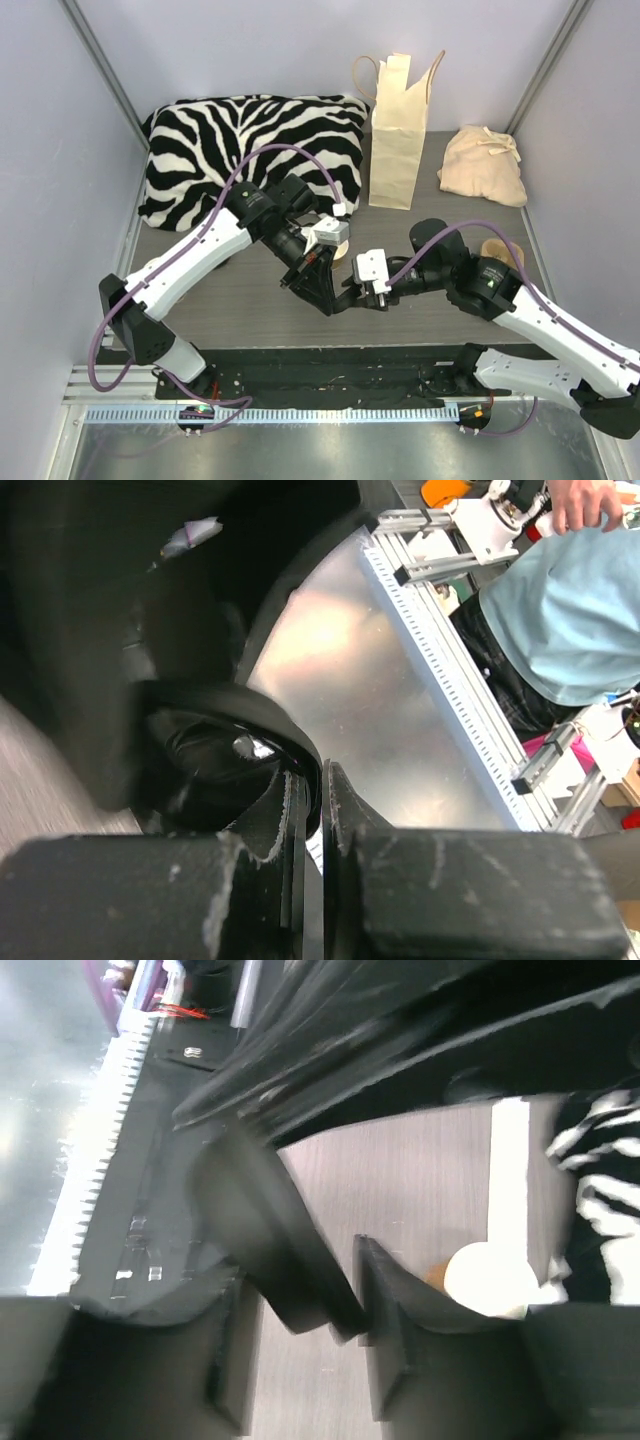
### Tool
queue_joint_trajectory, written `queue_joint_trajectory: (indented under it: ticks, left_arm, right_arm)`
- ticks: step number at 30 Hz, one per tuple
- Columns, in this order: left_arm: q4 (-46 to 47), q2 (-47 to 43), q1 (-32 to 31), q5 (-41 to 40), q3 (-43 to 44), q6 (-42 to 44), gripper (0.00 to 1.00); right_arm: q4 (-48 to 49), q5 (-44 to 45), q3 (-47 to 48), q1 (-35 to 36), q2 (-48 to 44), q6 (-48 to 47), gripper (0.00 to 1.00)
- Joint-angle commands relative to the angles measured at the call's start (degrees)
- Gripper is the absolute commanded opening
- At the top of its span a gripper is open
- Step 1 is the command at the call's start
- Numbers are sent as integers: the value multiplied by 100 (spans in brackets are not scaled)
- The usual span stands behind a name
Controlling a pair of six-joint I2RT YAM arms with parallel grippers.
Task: Pack the takeout coffee
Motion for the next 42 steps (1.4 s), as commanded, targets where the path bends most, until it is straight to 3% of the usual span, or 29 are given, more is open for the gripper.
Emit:
queue_joint_trajectory:
  ticks: [1, 2, 4, 5, 8, 12, 13, 14, 15, 16, 17, 18, 20, 22, 23, 25, 27, 31, 37, 42]
  left_arm:
    - [-1763, -187, 168, 236, 197, 210, 5]
    - [-1763, -187, 238, 280, 224, 192, 11]
    - [-1754, -135, 527, 498, 285, 52, 21]
    - [-1754, -108, 659, 578, 311, -1, 34]
    - [-1719, 59, 1414, 772, 592, -264, 42]
    - [-1360, 59, 2617, 580, 1373, -685, 50]
    - [-1002, -141, 2733, 353, 1419, -1148, 49]
    - [551, -361, 2830, -659, 1332, -1892, 45]
    - [1349, -694, 2875, -1226, 792, -3101, 43]
    - [2080, -1054, 2858, -1806, 430, -3348, 43]
    - [3183, -1736, 2771, -2577, 87, -3481, 50]
    - [3516, -1969, 2622, -3525, -369, -3508, 56]
    - [3538, -2121, 2481, -3885, -470, -3438, 62]
    - [3248, -2103, 2305, -4035, -444, -3140, 61]
    - [3204, -2190, 1930, -4175, -531, -3009, 59]
    - [3308, -2392, 1349, -5017, -926, -2405, 57]
    - [3607, -2543, 1021, -5055, -1305, -2208, 57]
    - [3834, -2454, 715, -5335, -1437, -1999, 45]
    - [4389, -2490, -296, -5941, -1930, -1338, 38]
    - [4864, -2498, -552, -6119, -2219, -1048, 32]
  right_arm:
    - [522, 53, -97, 83, -184, 582, 32]
    - [513, 123, -114, 83, -175, 678, 20]
    - [522, 211, -123, 83, -149, 872, 10]
    - [592, 316, -114, 83, -131, 1169, 1]
    - [724, 562, -44, 84, 9, 1802, 1]
    - [1093, 791, -105, -161, 27, 3398, 1]
    - [1154, 800, -149, -258, 45, 3674, 1]
    - [1259, 800, -167, -364, 123, 3955, 1]
    - [1339, 765, -184, -756, 185, 4671, 1]
    - [1461, 547, -289, -969, 246, 5026, 1]
    - [1793, 328, -360, -1241, 377, 5456, 1]
    - [1962, 134, -439, -1461, 457, 5817, 1]
    - [2252, -359, -597, -1919, 607, 6610, 1]
    - [2411, -657, -702, -2060, 765, 6918, 1]
    - [2534, -711, -738, -2061, 818, 6972, 1]
    - [2762, -851, -1001, -2070, 958, 7173, 1]
    - [3237, -1141, -1290, -2114, 1029, 7551, 1]
    - [3773, -1326, -1371, -2114, 1126, 7702, 1]
    - [3713, -1511, -1503, -2105, 1152, 7517, 1]
    - [3493, -1608, -1485, -2061, 1135, 7237, 1]
